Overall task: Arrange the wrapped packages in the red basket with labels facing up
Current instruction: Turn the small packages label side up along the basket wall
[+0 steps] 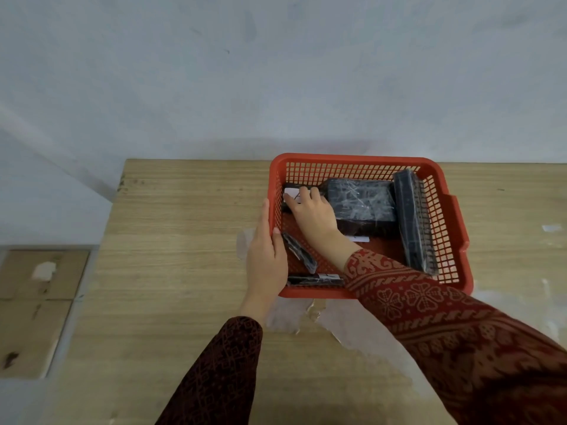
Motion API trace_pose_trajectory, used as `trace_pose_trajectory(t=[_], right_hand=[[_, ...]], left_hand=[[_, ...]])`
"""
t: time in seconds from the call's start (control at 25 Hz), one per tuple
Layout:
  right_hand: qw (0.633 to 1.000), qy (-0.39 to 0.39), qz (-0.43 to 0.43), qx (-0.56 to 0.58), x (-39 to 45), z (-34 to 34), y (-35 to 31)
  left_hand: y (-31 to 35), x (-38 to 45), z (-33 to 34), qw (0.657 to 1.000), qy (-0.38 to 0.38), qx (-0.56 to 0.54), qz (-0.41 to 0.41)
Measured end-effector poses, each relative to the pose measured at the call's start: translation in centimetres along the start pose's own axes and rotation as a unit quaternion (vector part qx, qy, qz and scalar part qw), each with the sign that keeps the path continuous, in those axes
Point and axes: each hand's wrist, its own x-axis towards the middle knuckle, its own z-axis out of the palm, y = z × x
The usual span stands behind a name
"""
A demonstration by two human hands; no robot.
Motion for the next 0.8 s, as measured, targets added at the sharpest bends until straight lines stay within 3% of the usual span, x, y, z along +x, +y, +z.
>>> trace_pose_trajectory(t=[0.16, 0.32, 0.52, 0.8], right_hand=[[0.999, -0.018, 0.008, 0.037, 0.2, -0.8, -0.2], [0.992, 0.02, -0.058, 0.114, -3.2, -2.0, 0.3], [0.973, -0.142, -0.009, 0.181, -6.7, -1.6, -0.1], [0.97, -0.135, -0.026, 0.198, -4.2, -4.2, 2.4]], left_hand=[[0.0, 0.0, -0.1, 1.0, -0.006, -0.002, 0.006], [0.3, 0.0, -0.1, 1.0, 0.005, -0.004, 0.011], [0.2, -0.2, -0.2, 1.0, 0.009, -0.008, 0.005], [0.2, -0.1, -0.1, 1.0, -0.015, -0.025, -0.003]])
